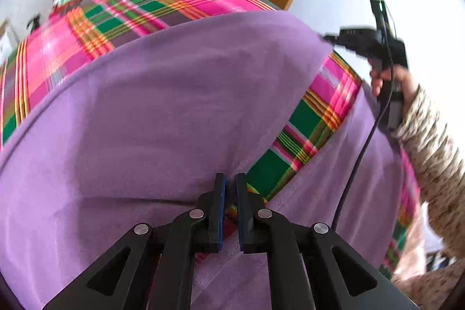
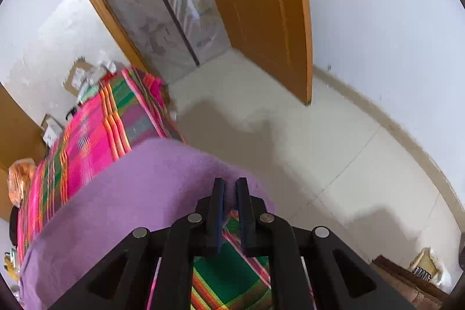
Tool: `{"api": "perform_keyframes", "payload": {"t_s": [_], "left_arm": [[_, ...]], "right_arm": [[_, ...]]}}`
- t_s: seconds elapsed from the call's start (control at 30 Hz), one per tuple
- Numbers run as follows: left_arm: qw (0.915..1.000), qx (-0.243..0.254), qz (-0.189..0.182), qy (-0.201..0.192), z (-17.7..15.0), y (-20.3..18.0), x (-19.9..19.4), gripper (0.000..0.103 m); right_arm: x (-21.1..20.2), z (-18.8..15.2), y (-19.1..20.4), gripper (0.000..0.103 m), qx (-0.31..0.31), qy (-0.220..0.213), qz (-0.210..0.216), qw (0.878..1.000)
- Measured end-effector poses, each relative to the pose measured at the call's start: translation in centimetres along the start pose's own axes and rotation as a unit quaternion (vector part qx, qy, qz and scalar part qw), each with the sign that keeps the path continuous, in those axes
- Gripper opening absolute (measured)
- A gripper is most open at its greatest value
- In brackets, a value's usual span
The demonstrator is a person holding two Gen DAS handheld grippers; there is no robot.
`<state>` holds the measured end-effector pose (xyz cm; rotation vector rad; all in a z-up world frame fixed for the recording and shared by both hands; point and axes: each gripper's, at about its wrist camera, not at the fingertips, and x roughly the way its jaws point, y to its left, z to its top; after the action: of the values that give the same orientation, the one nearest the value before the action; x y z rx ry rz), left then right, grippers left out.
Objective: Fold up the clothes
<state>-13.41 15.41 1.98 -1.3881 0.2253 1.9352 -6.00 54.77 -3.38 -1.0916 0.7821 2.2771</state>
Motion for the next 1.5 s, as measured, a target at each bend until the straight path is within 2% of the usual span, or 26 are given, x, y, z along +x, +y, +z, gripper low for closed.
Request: {"api": "perform_keyframes", "payload": {"t_s": [0.07, 0.2, 0.3, 0.4, 0.5, 0.63, 0.77, 0.9, 1.0, 1.1, 1.2, 1.33, 1.47, 1.5], "left_arm": [[0.9997, -0.022, -0.005, -0.003, -0.2, 0.8, -1.1, 0.014], [0.9980, -0.046, 0.018, -0.038, -1.2, 2.3, -4.5, 0.016], [0.9939, -0.081, 0.039, -0.064, -2.7, 4.4, -7.5, 0.022], [0.9879, -0.117, 0.063, -0.080, -5.2, 6.6, -9.8, 0.022], [0.9793, -0.163, 0.088, -0.081, -7.9, 9.0, -11.1, 0.022], [0.9640, -0.237, 0.095, -0.073, -12.5, 12.2, -11.8, 0.022], [0.9519, -0.281, 0.102, -0.067, -15.9, 14.3, -12.2, 0.022], [0.9428, -0.308, 0.103, -0.074, -18.0, 16.3, -12.9, 0.022], [0.9382, -0.322, 0.096, -0.082, -18.8, 17.7, -13.2, 0.022], [0.9345, -0.336, 0.070, -0.093, -19.3, 19.2, -13.4, 0.022], [0.9364, -0.331, 0.056, -0.103, -19.1, 19.9, -13.6, 0.022], [0.9241, -0.353, 0.095, -0.112, -19.0, 22.4, -14.4, 0.022], [0.9187, -0.373, 0.053, -0.119, -19.2, 25.0, -15.0, 0.022], [0.9172, -0.375, 0.063, -0.119, -19.1, 25.5, -15.2, 0.022]], "right_arm": [[-0.1, 0.0, -0.7, 0.012, 0.018, 0.005, -0.006, 1.000], [-2.2, -0.1, -1.7, 0.012, 0.033, -0.010, -0.009, 0.999], [-4.0, -0.2, -1.3, 0.013, 0.030, -0.015, -0.004, 0.999], [-5.9, -0.6, 0.8, 0.014, 0.001, -0.023, 0.016, 1.000], [-7.2, -2.1, 4.4, 0.019, -0.060, -0.018, 0.057, 0.996], [-6.6, -5.8, 11.4, 0.020, -0.161, 0.015, 0.100, 0.982], [-5.2, -10.6, 18.1, 0.020, -0.260, 0.042, 0.127, 0.956], [-4.3, -13.7, 21.3, 0.020, -0.312, 0.055, 0.127, 0.940], [-4.5, -13.9, 21.0, 0.021, -0.319, 0.047, 0.121, 0.939], [-4.9, -13.4, 19.6, 0.021, -0.307, 0.043, 0.102, 0.945], [-5.2, -12.8, 17.9, 0.021, -0.284, 0.042, 0.085, 0.954], [-5.6, -12.2, 17.2, 0.021, -0.264, 0.044, 0.053, 0.962], [-5.9, -13.2, 20.4, 0.021, -0.289, 0.046, 0.082, 0.953], [-5.9, -13.5, 21.2, 0.022, -0.295, 0.047, 0.089, 0.950]]}}
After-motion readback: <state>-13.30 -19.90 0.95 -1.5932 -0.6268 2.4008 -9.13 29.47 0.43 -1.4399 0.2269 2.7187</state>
